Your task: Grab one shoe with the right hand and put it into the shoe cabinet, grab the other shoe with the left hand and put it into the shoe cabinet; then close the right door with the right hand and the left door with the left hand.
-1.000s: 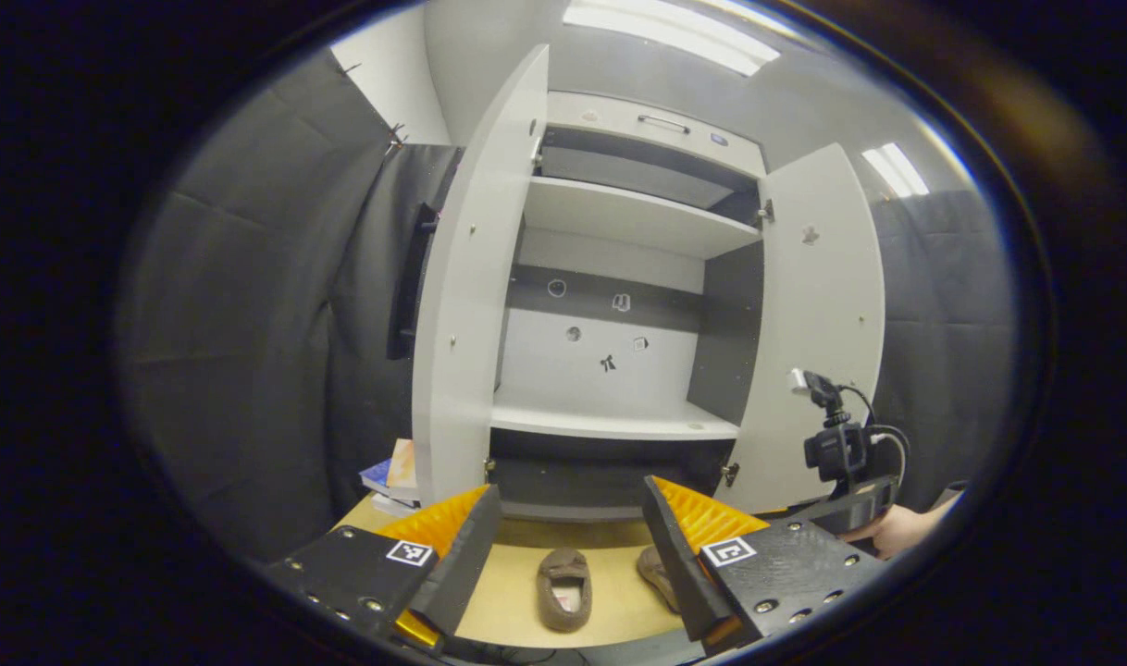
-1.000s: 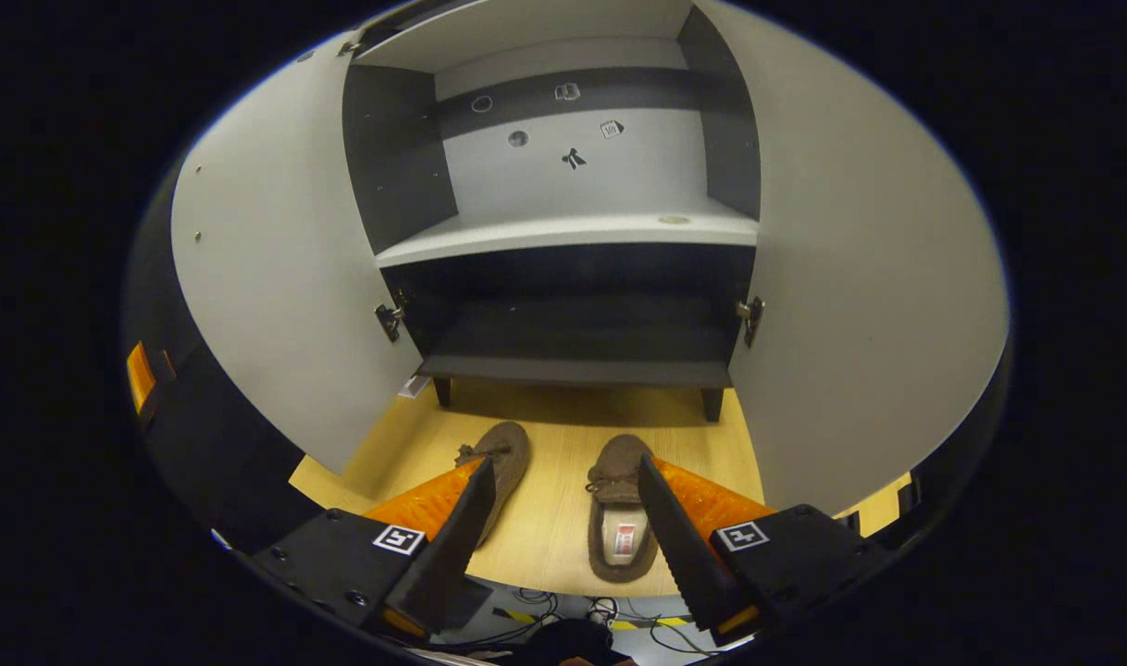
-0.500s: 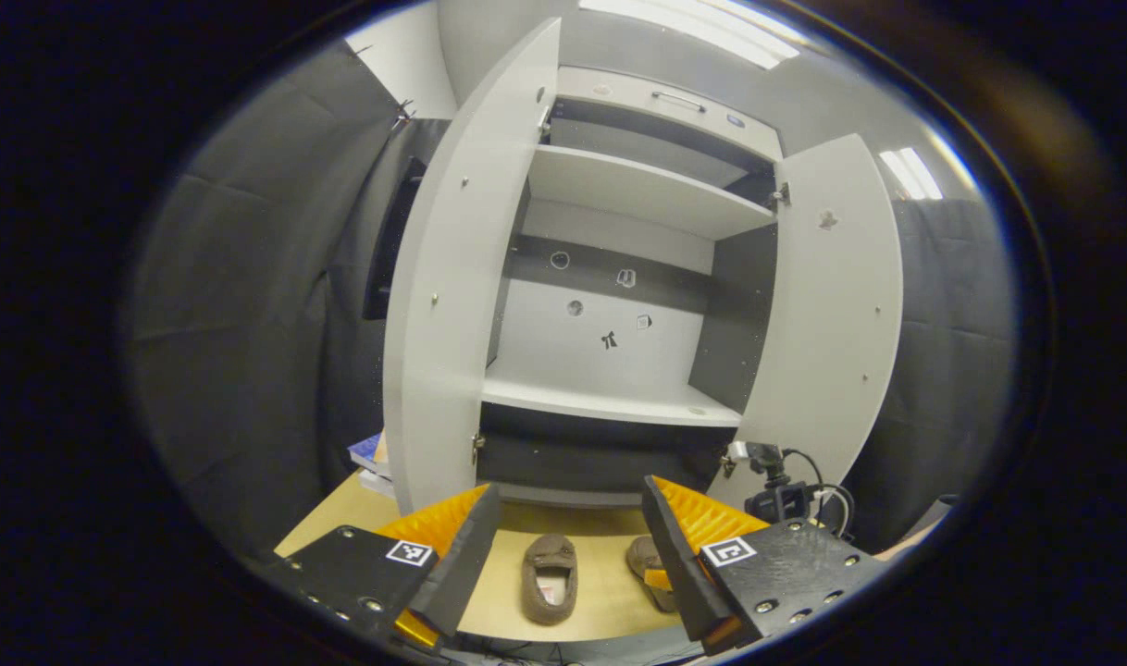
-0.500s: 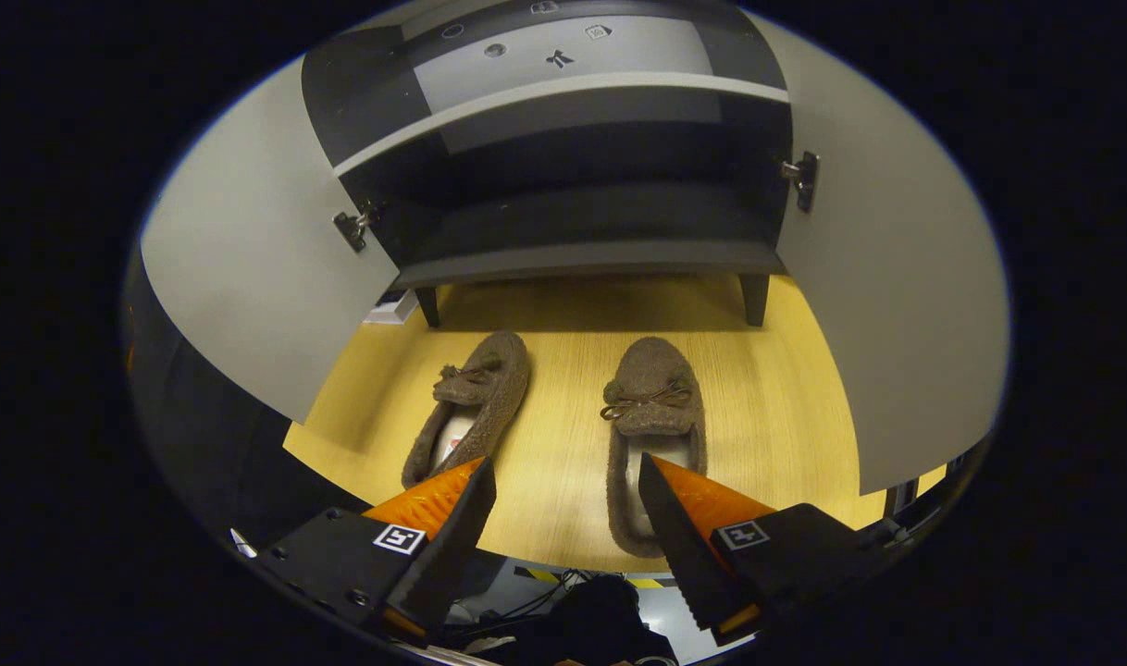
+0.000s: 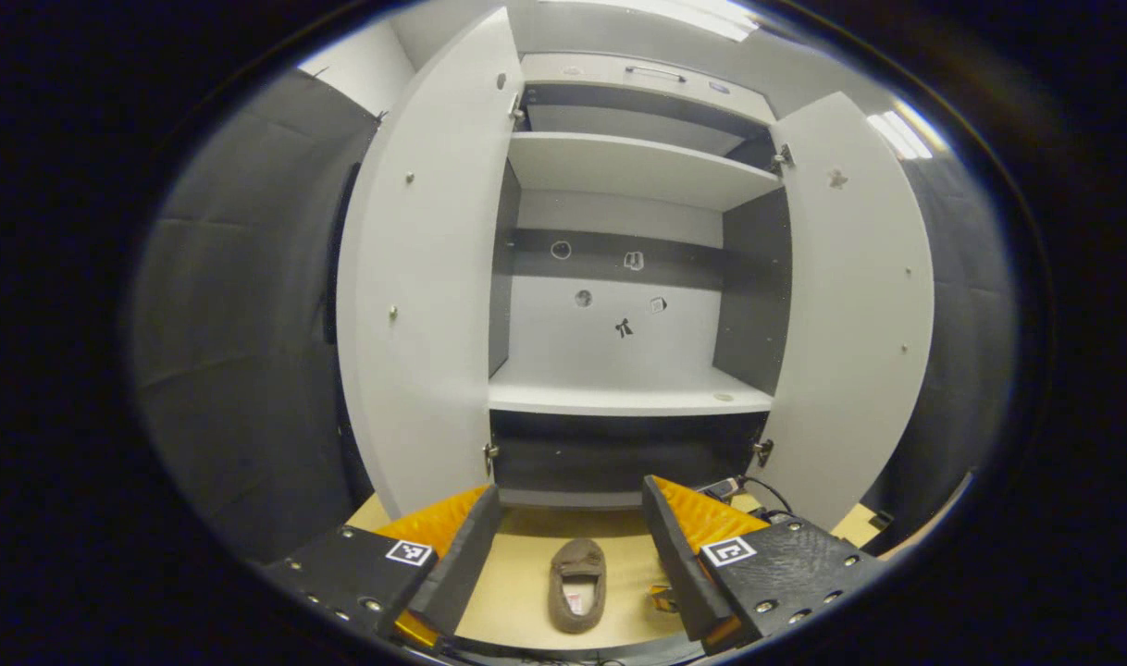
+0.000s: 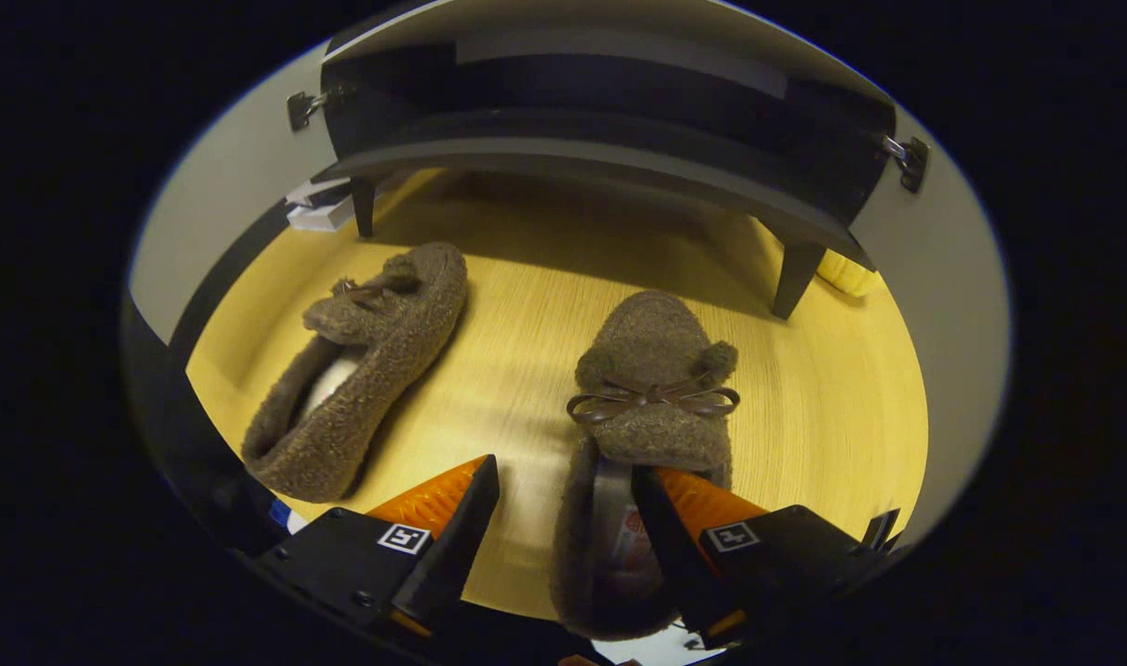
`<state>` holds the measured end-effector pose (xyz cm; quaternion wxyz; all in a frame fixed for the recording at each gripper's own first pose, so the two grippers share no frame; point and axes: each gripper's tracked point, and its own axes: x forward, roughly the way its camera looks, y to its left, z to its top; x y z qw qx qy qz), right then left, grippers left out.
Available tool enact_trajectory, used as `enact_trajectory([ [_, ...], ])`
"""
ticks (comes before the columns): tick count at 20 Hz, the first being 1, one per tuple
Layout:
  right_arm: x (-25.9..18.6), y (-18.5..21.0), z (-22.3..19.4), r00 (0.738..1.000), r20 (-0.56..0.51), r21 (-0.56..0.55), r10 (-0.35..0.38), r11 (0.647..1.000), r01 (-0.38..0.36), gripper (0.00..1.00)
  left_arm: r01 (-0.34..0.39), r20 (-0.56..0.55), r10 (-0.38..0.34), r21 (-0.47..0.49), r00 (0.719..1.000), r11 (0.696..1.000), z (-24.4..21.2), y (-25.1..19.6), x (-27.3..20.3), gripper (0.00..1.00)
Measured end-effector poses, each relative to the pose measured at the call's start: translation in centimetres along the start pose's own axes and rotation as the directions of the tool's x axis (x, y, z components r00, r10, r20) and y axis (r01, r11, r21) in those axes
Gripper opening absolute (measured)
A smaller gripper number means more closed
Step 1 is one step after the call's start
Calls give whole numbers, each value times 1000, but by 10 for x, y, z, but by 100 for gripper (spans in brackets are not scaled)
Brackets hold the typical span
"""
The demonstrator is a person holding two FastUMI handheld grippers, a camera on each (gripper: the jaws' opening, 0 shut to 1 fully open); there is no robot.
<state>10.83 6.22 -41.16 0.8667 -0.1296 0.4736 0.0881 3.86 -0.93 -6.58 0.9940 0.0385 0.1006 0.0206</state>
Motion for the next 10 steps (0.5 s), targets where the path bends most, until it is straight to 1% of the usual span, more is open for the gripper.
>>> enact_trajectory([
  [1,1,-2,1,1000,7,-30,-17,999,18,89,-11,-10,11,5,1000,1000,-2,0,6,92],
  [2,8,-5,1,1000,-3,-51,-26,998,26,84,-22,-15,22,11,1000,1000,-4,1,10,92],
  [3,9,-11,1,999,-6,-65,-52,997,52,78,-33,-13,33,11,999,999,-4,0,12,88],
  [4,10,-15,3,998,-1,-65,-65,996,64,70,-41,-11,41,10,999,999,-5,-1,15,92],
  [5,10,-17,2,998,-3,-61,-65,996,65,51,-49,-15,49,8,999,999,-7,-2,19,88],
  [6,9,-18,4,998,5,-60,-64,996,64,47,-57,-17,57,8,998,998,-10,-3,22,93],
  [7,10,-19,2,999,4,-60,-54,997,54,41,-63,-17,63,10,998,998,-12,-4,27,92],
  [8,9,-18,4,999,9,-64,-42,997,43,38,-69,-19,69,15,997,998,-14,-6,32,93],
  [10,10,-18,4,1000,9,-61,-27,998,27,24,-81,-35,82,21,996,996,-19,-11,36,92],
])
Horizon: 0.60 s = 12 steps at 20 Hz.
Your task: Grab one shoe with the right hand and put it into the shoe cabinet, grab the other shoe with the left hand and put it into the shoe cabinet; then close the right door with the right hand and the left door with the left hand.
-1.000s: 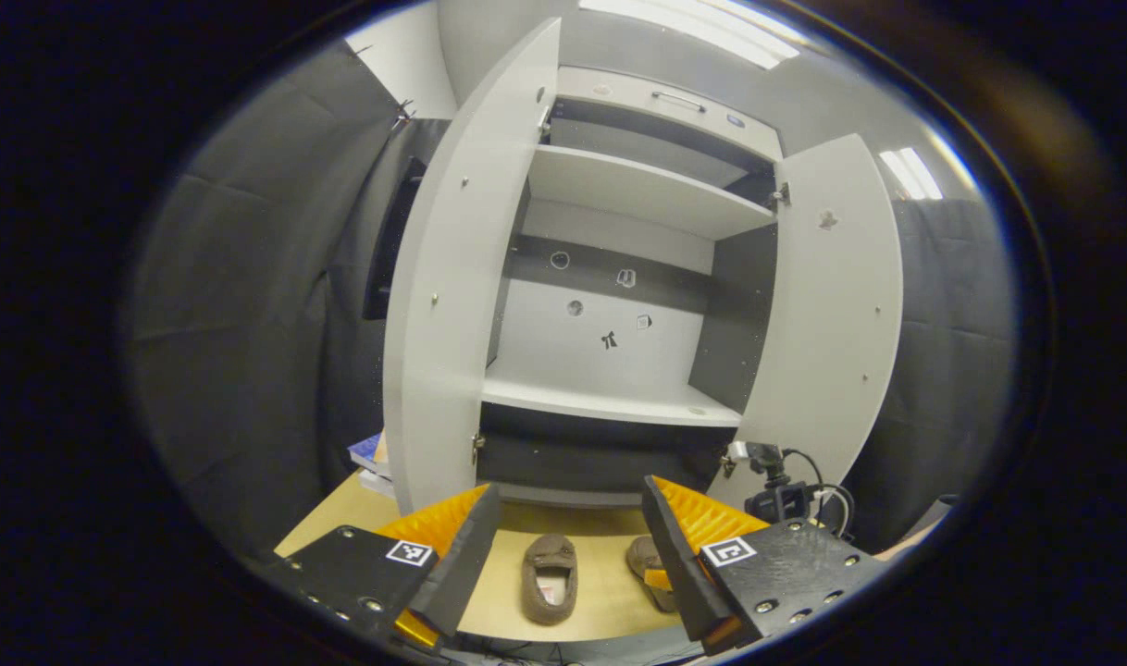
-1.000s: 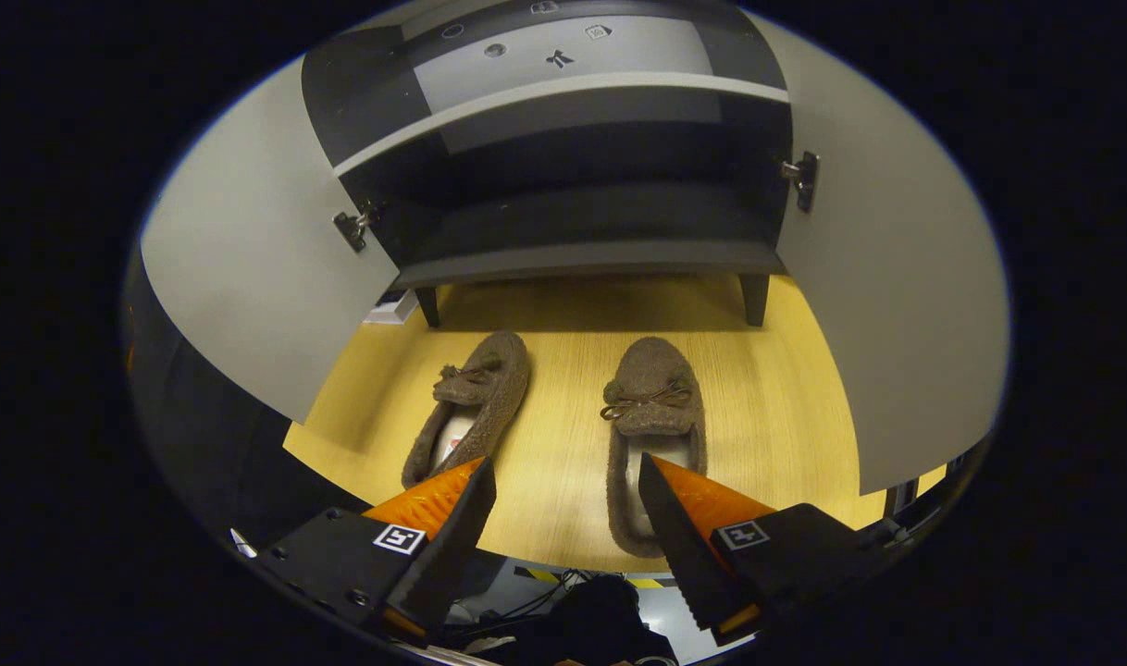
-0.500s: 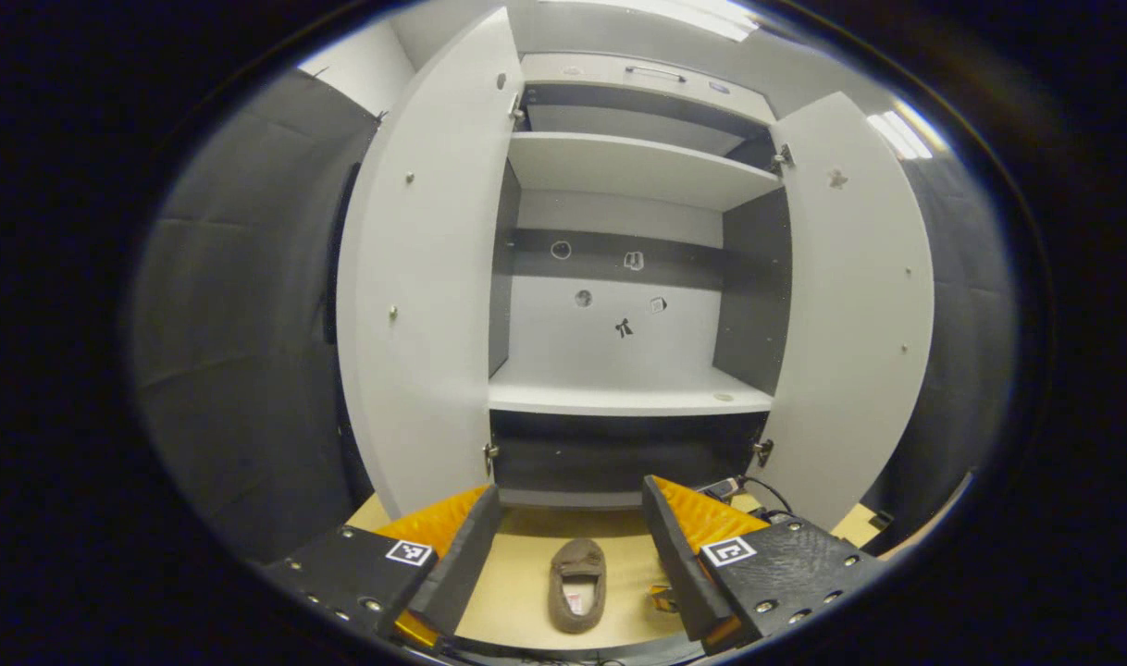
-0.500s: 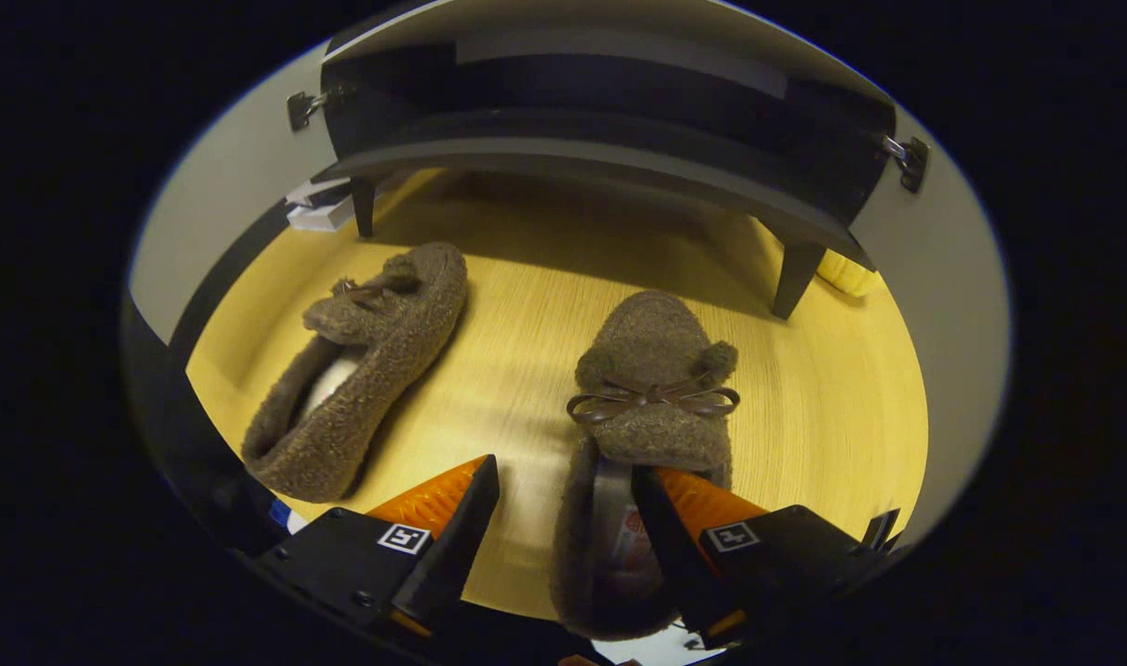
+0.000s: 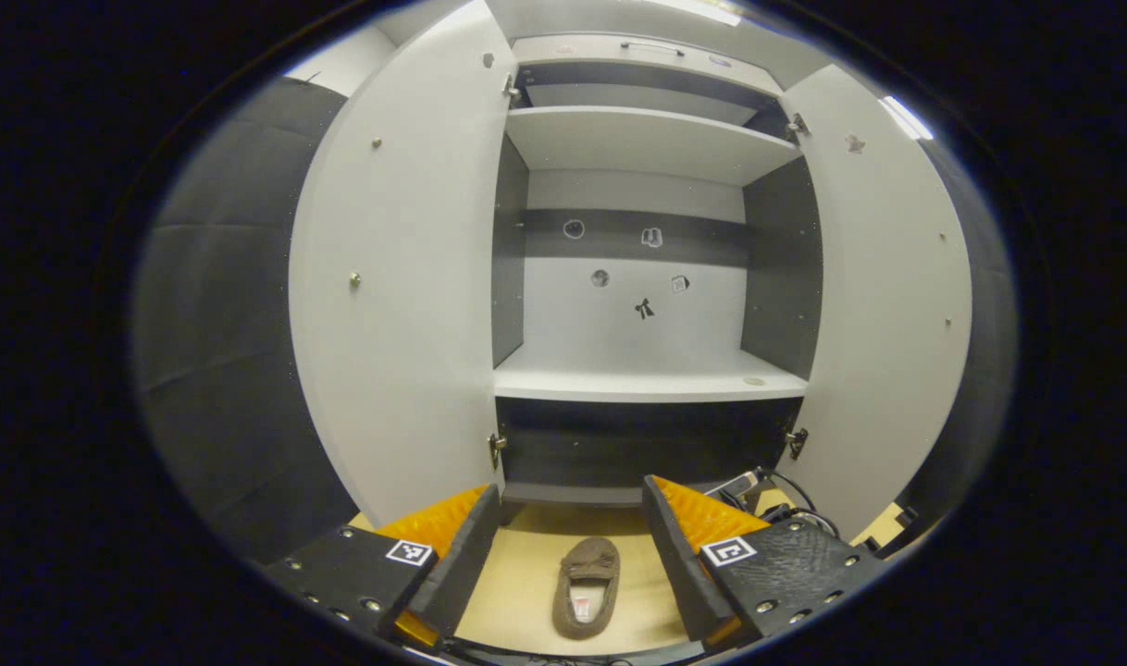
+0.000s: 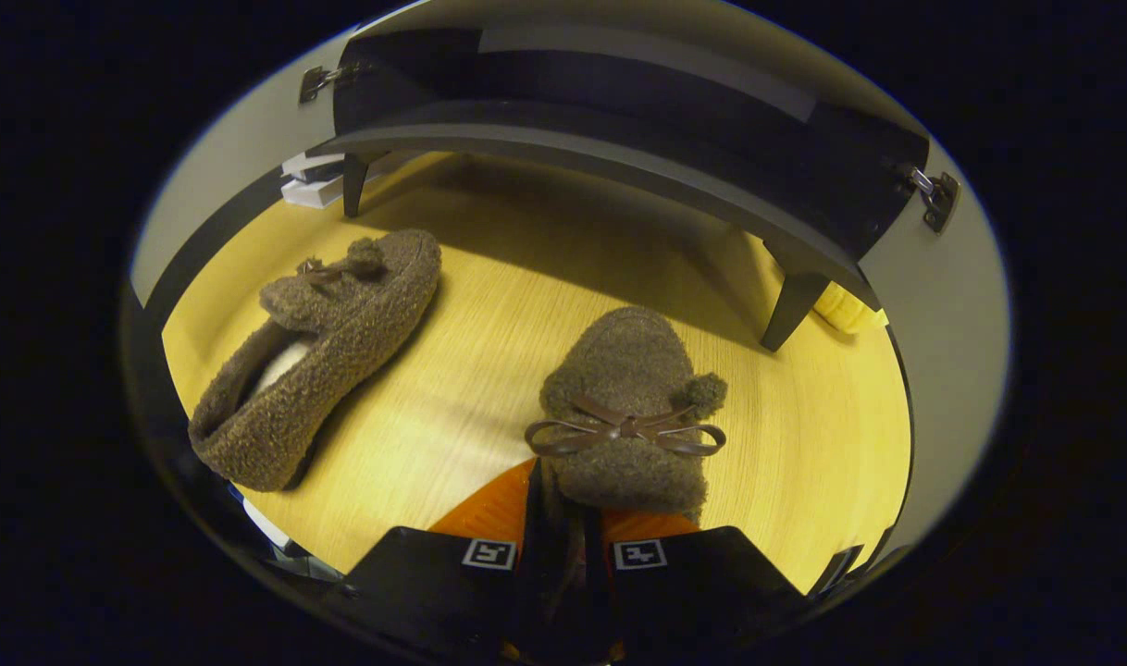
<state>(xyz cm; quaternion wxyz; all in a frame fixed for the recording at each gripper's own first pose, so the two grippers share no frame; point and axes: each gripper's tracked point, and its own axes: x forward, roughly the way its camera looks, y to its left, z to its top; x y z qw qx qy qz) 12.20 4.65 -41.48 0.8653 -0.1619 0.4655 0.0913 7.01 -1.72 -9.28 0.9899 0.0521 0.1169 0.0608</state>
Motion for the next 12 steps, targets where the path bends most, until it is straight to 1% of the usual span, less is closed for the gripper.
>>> enact_trajectory([
  [1,1,2,0,1000,-7,-6,15,1000,-15,16,4,3,-4,-2,1000,1000,0,-4,1,93],
  [2,-8,3,4,999,3,8,42,999,-42,15,16,12,-16,-6,1000,1000,2,-10,1,93],
  [3,-5,2,2,998,-7,40,61,997,-61,8,25,18,-25,-10,1000,1000,2,-13,1,93],
  [4,-5,0,-3,996,-18,59,85,995,-84,4,32,27,-32,-8,999,999,2,-15,3,89],
  [5,-7,-2,1,995,-21,66,102,993,-101,2,43,35,-43,-3,998,999,1,-17,4,88],
  [7,-14,-7,6,995,-4,62,103,993,-103,2,65,37,-65,6,997,998,-1,-20,8,89],
  [8,-18,-8,9,995,9,61,100,993,-100,2,67,41,-67,13,997,998,-1,-19,10,93],
  [9,-23,-11,14,994,21,71,106,992,-108,2,64,50,-65,20,997,998,-1,-16,12,93],
  [10,-30,-12,19,992,29,90,123,988,-125,2,60,54,-61,23,997,998,-1,-14,12,89],
  [11,-35,-12,22,991,32,104,128,986,-130,2,58,50,-59,18,997,998,-2,-12,14,93],
  [12,-40,-17,26,992,38,107,121,986,-124,0,60,46,-61,10,997,998,-5,-10,15,89],
])
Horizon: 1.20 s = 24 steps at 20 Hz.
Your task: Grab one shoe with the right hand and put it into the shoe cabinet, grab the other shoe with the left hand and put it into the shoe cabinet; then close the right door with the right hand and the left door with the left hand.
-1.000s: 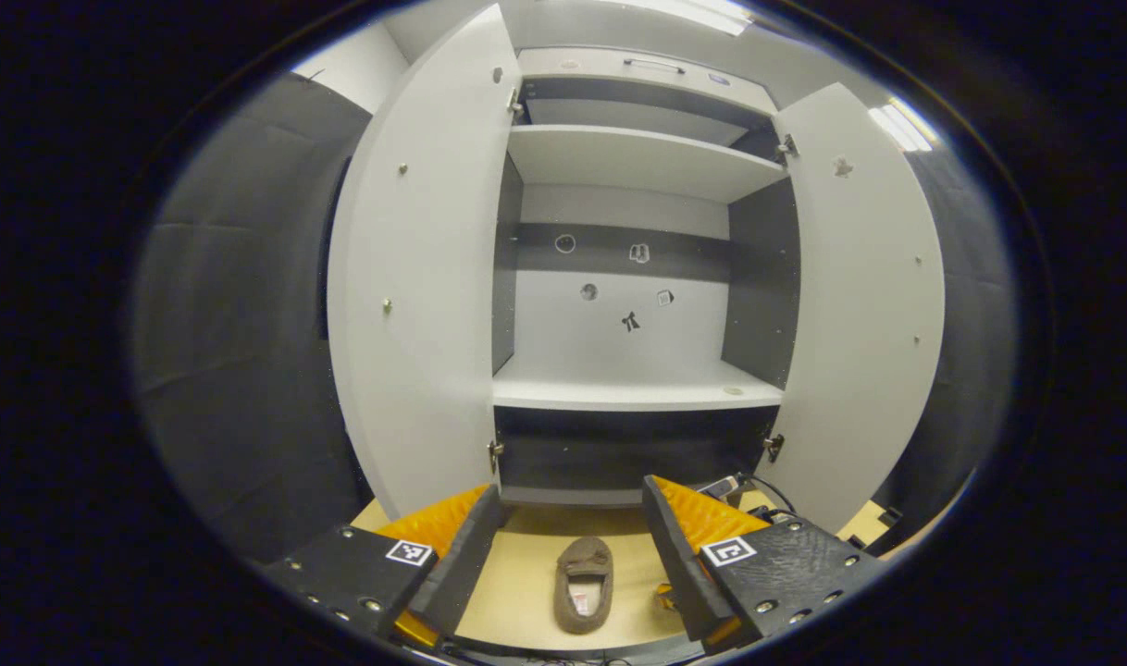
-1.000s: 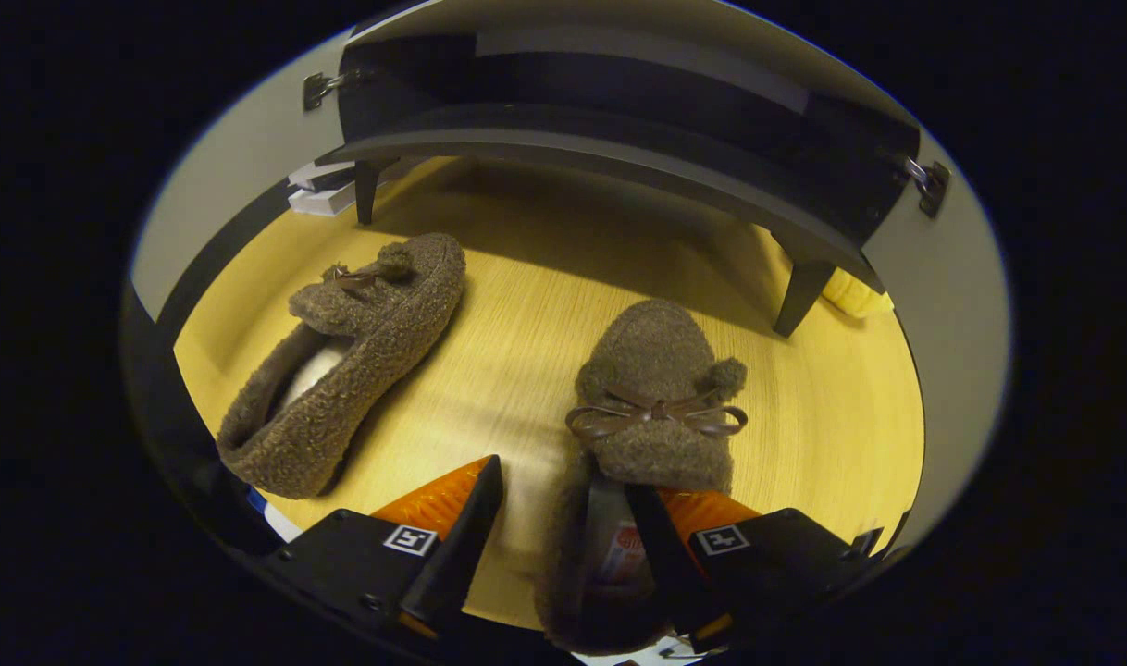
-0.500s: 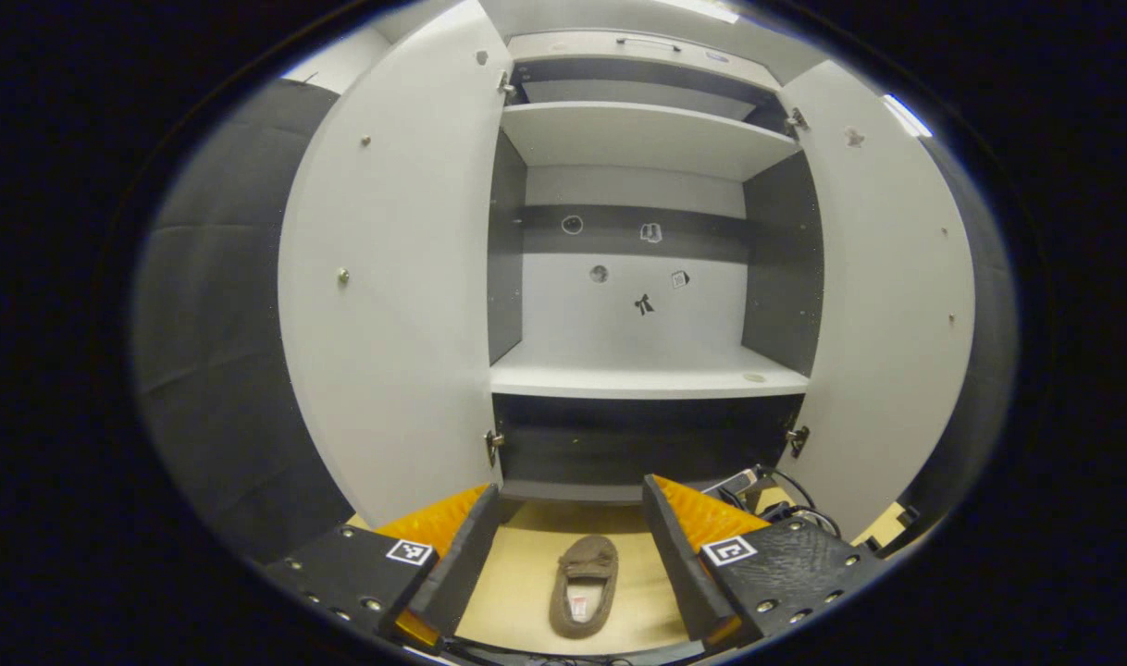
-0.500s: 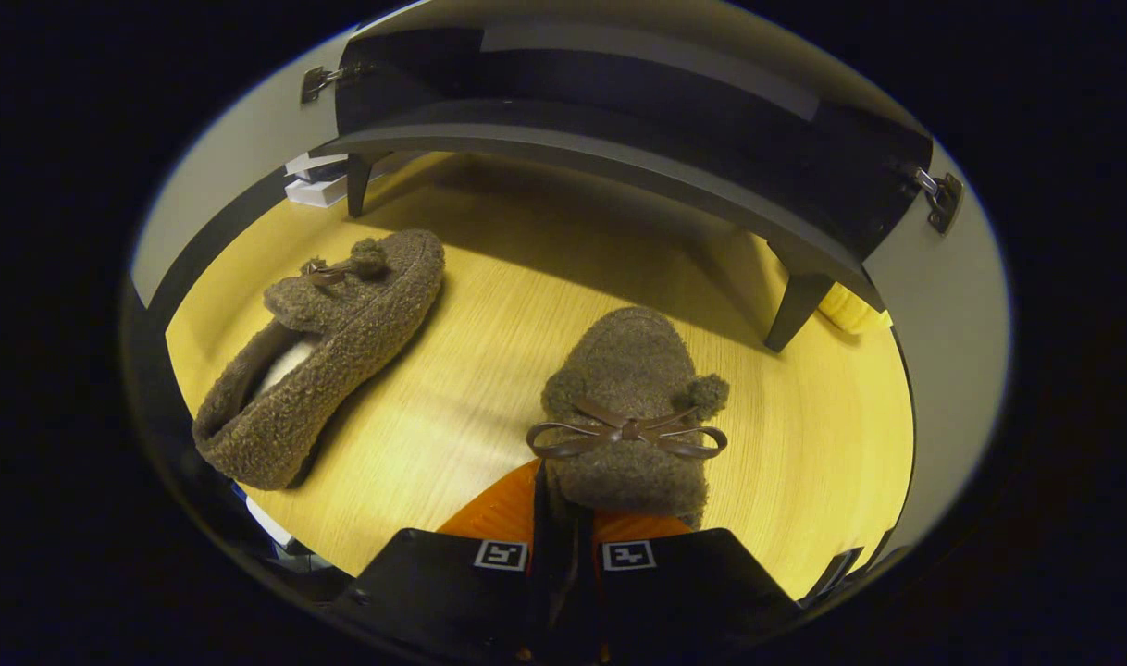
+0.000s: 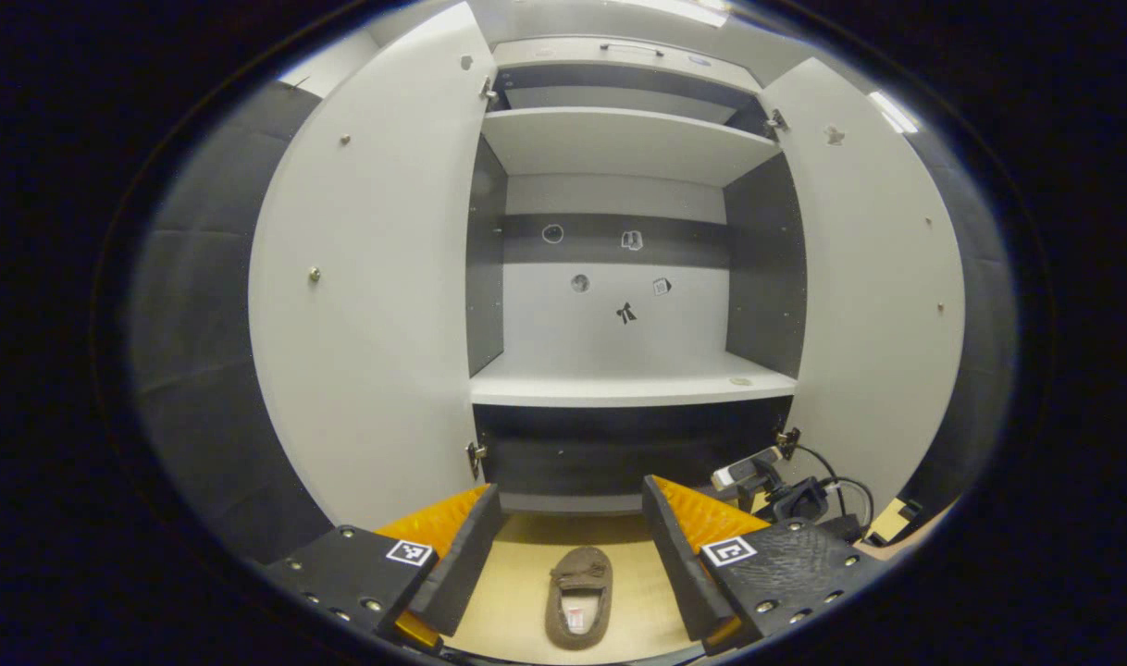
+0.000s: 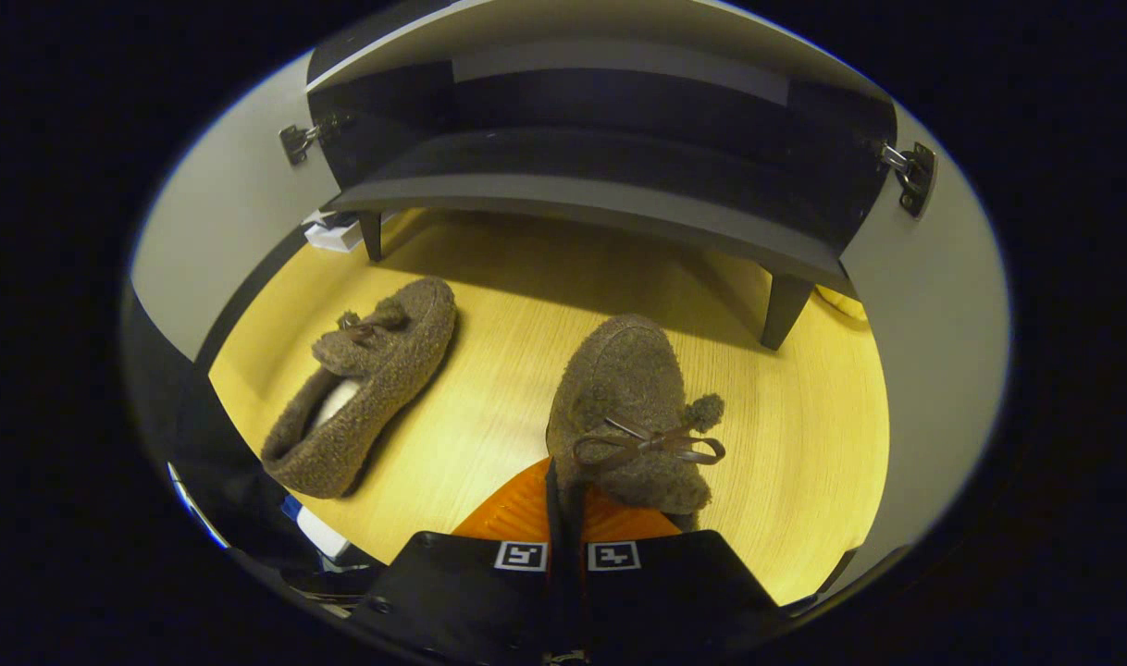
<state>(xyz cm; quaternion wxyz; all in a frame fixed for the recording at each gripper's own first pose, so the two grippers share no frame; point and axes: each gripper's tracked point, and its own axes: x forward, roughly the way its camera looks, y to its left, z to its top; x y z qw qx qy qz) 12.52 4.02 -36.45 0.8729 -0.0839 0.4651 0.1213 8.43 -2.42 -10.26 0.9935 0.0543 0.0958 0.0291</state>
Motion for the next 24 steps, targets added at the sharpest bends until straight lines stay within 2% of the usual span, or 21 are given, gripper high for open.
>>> enact_trajectory([
  [3,-25,-1,17,999,40,-29,6,1000,-4,2,-3,-9,3,-4,1000,1000,-4,6,2,89],
  [4,-34,0,22,999,47,-46,13,999,-11,2,-2,-13,2,-4,1000,1000,-6,7,3,93],
  [5,-43,4,23,998,48,-59,28,998,-25,2,4,-19,-4,-6,1000,1000,-7,8,4,88],
  [6,-55,10,27,997,51,-67,52,997,-49,2,14,-27,-14,-4,1000,1000,-10,7,7,92],
  [7,-68,15,29,996,55,-73,77,995,-73,2,26,-37,-26,1,999,1000,-12,6,9,88],
  [9,-93,23,33,992,63,-89,110,991,-104,0,48,-46,-47,21,998,999,-13,4,13,89],
  [10,-106,27,36,990,68,-100,124,988,-117,2,61,-48,-60,31,997,998,-13,2,14,93],
  [11,-119,30,40,988,75,-108,137,986,-129,0,72,-50,-70,42,996,996,-13,0,15,89],
  [12,-132,34,45,985,86,-112,150,984,-140,2,74,-46,-72,57,996,996,-12,0,15,89],
  [13,-144,38,49,981,102,-113,163,982,-151,0,70,-35,-68,70,997,995,-10,1,16,93],
  [14,-154,42,55,978,123,-105,167,982,-155,0,76,-31,-74,73,997,994,-9,-1,17,88],
  [15,-164,42,63,975,145,-95,170,983,-157,2,87,-30,-85,71,996,994,-10,-5,17,88],
  [16,-175,44,70,970,166,-81,176,983,-164,2,94,-28,-92,70,995,993,-9,-7,16,84],
  [17,-187,47,76,966,185,-65,179,983,-170,2,97,-21,-96,70,995,993,-8,-8,16,89],
  [18,-197,49,84,963,203,-54,178,984,-171,2,99,-14,-98,68,995,993,-5,-9,16,84],
  [20,-214,48,105,953,247,-33,173,985,-170,2,102,-11,-101,59,995,993,-7,-8,14,89],
  [22,-229,52,134,927,330,-20,178,983,-182,2,93,-8,-93,46,996,995,-8,-4,13,89],
  [24,-236,50,157,911,376,-24,168,985,-171,2,84,-4,-84,25,996,996,-7,0,11,89],
])
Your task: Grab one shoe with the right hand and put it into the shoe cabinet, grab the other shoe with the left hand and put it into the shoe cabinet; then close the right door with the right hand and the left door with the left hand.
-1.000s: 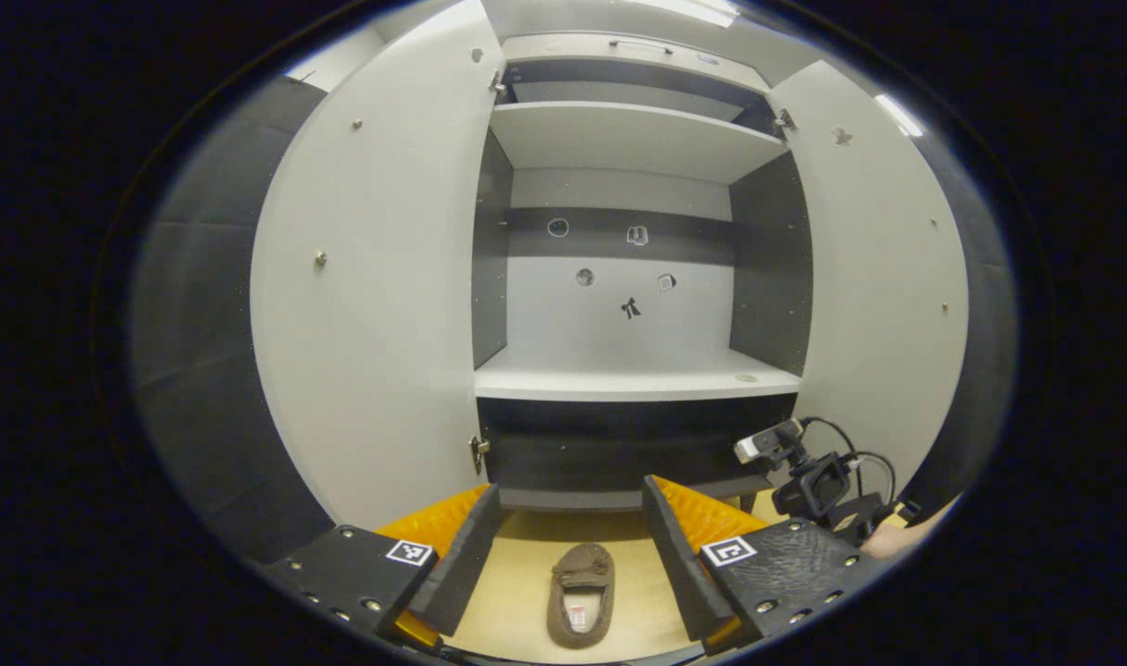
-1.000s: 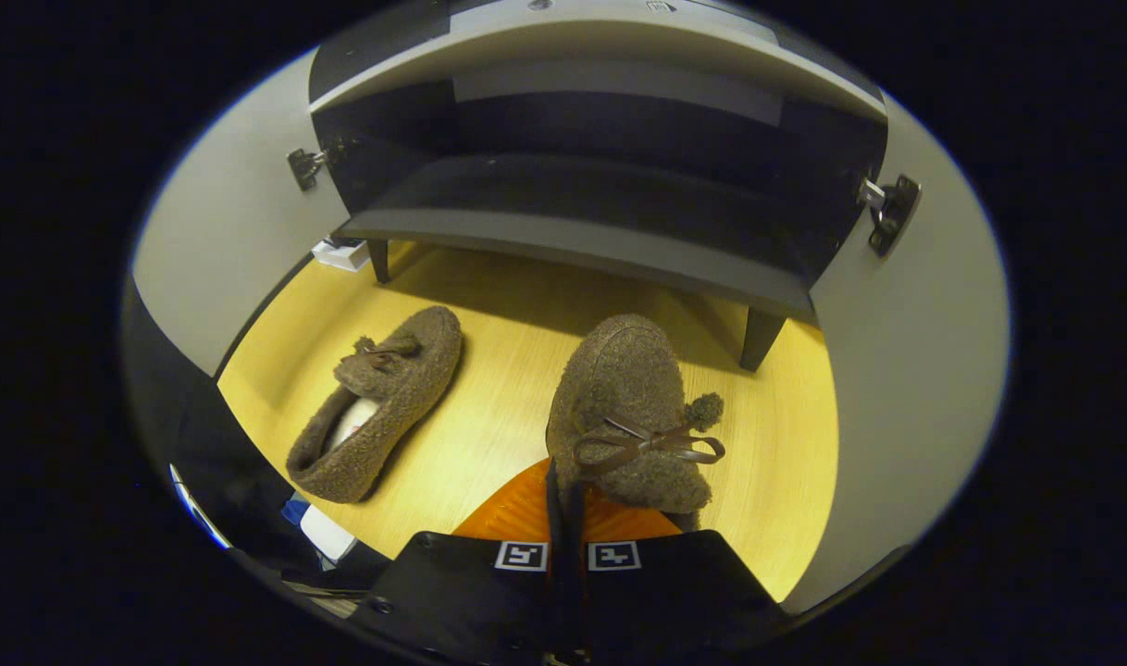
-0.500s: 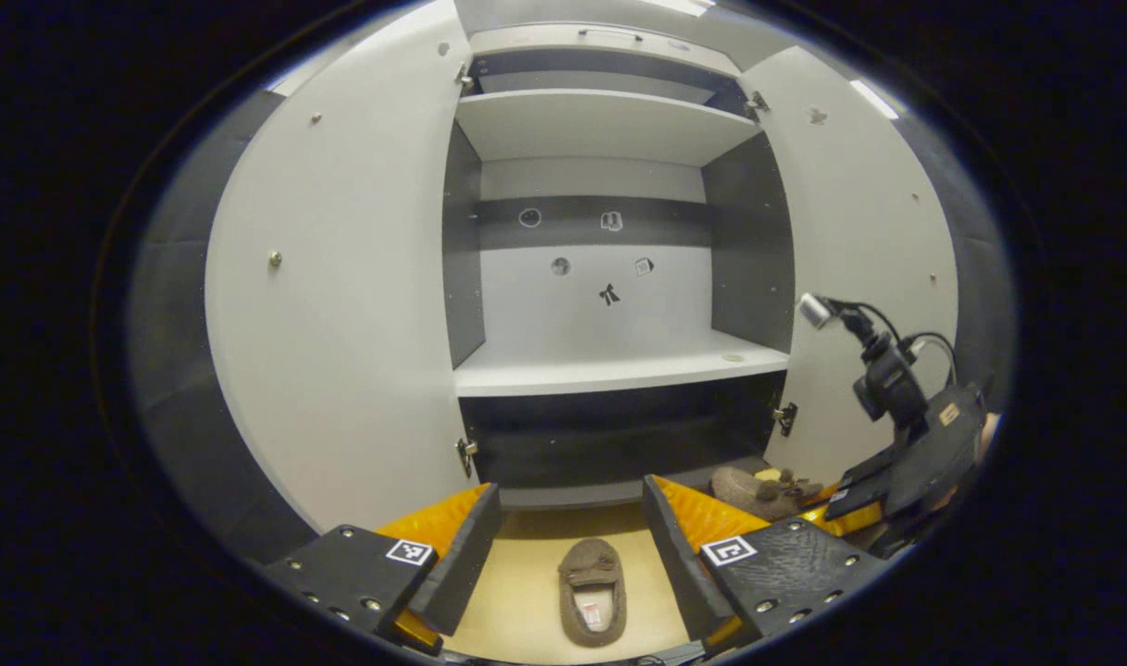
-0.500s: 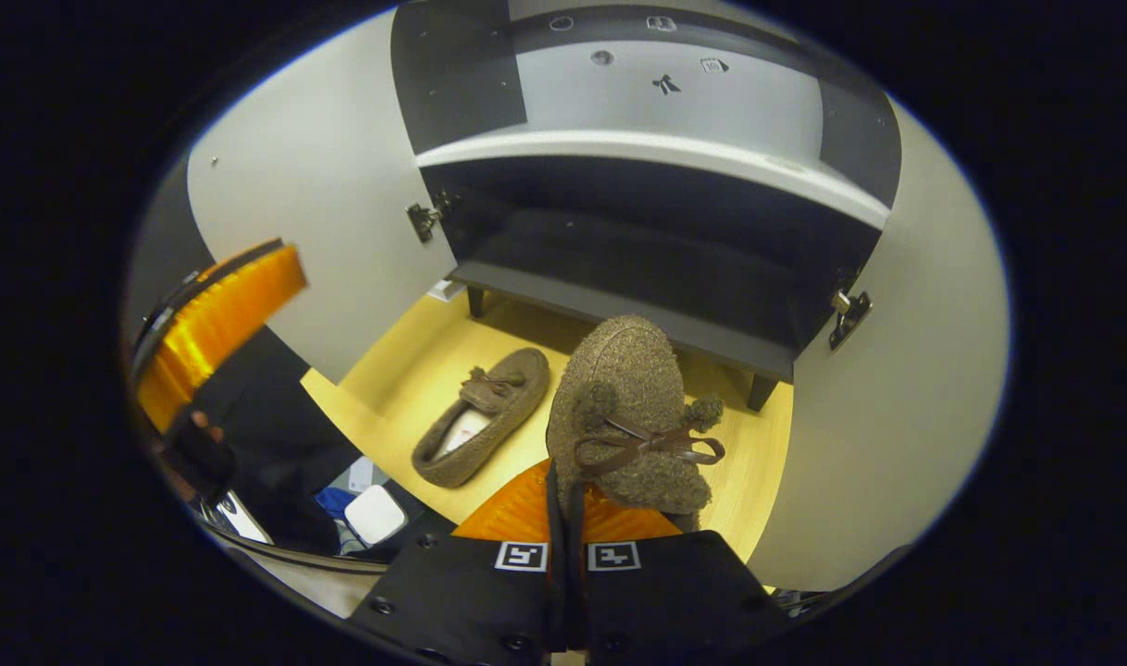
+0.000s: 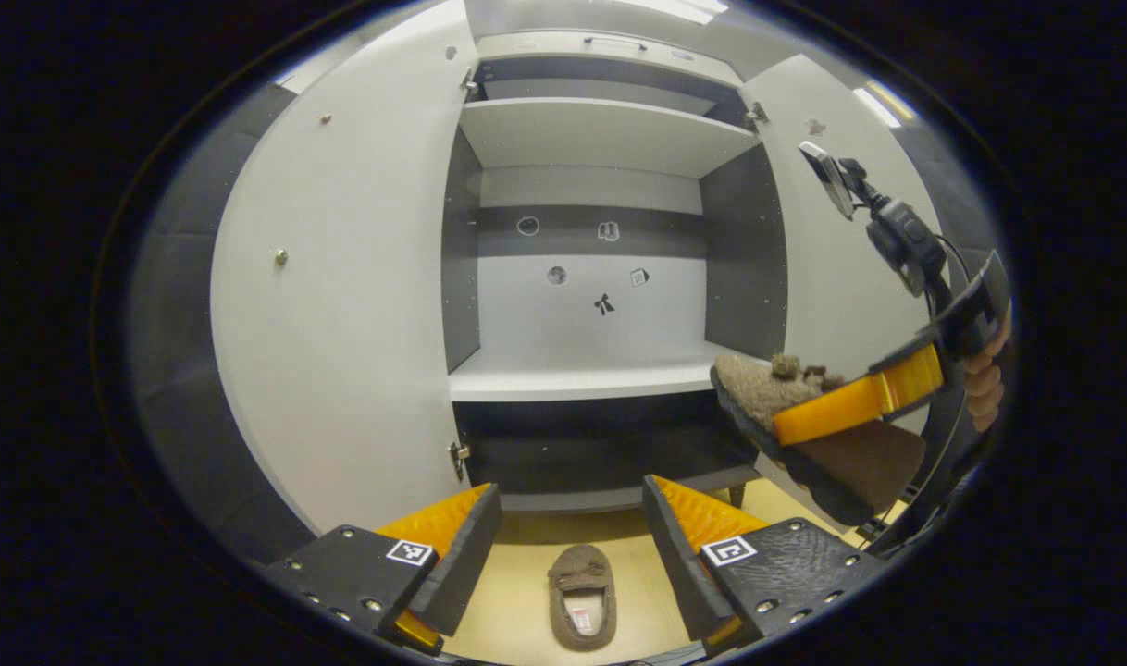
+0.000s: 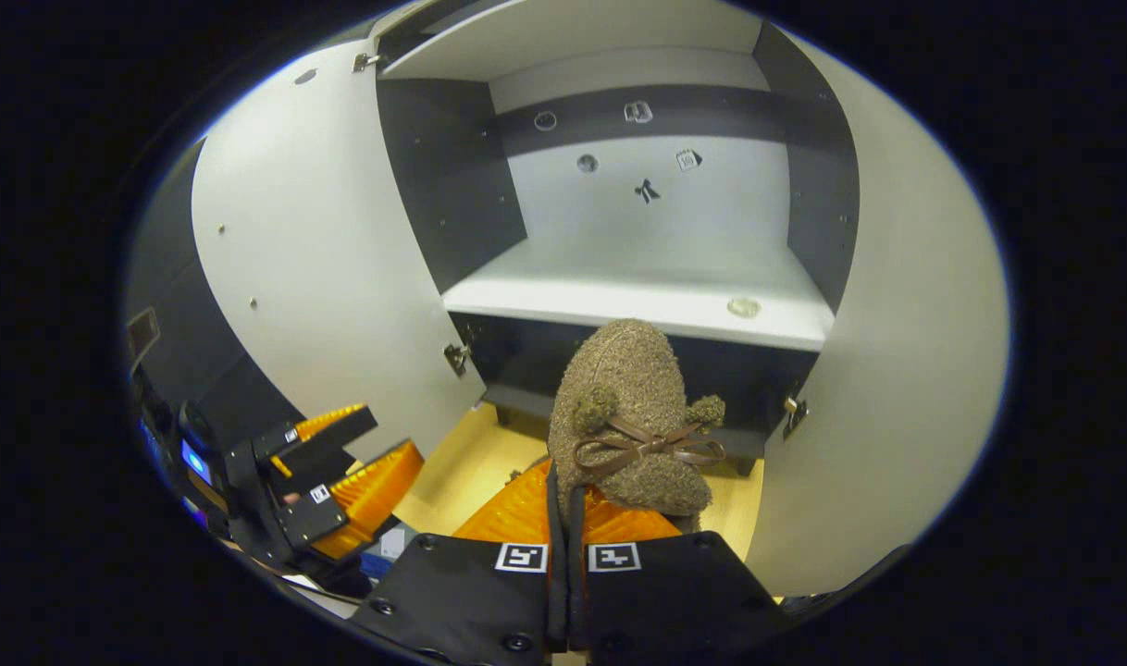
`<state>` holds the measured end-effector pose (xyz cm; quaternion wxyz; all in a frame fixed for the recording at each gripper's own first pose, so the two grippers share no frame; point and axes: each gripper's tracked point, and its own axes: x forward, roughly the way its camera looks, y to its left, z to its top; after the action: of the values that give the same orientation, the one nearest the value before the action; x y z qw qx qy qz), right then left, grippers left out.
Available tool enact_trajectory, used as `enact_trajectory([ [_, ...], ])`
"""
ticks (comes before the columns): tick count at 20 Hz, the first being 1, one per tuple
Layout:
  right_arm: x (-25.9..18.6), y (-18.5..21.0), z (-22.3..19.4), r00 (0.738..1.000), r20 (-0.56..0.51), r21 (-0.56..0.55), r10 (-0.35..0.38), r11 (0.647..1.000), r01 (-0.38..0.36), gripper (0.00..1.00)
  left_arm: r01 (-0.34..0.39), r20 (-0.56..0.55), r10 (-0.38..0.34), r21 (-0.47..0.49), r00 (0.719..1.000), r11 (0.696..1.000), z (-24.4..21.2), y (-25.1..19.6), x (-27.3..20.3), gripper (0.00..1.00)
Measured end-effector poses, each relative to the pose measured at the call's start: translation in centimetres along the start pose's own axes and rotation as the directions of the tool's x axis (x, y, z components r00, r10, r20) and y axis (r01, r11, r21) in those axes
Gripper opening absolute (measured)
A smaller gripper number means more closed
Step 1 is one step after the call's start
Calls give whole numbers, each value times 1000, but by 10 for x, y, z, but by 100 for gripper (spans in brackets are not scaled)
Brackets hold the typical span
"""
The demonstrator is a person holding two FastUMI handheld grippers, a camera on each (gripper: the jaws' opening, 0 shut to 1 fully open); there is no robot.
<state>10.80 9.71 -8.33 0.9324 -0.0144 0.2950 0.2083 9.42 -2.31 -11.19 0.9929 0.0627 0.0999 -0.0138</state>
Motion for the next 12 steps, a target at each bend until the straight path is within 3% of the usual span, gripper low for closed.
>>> enact_trajectory([
  [1,2,0,14,1000,28,9,-5,1000,5,2,-4,1,4,-10,1000,1000,0,1,-2,84],
  [2,7,0,30,998,67,28,-10,1000,8,2,-7,4,7,-19,1000,1000,1,2,-3,89],
  [6,26,-15,85,980,191,106,-49,994,29,2,-13,19,14,-30,1000,999,6,5,-8,88],
  [8,35,-23,96,976,210,104,-64,994,43,2,-10,36,12,-39,999,999,13,5,-10,84],
  [9,41,-27,104,973,220,102,-74,993,53,2,-11,49,13,-41,999,999,17,5,-11,89],
  [12,61,-41,132,960,260,121,-99,990,69,2,-26,66,28,-35,997,999,24,8,-11,89],
])
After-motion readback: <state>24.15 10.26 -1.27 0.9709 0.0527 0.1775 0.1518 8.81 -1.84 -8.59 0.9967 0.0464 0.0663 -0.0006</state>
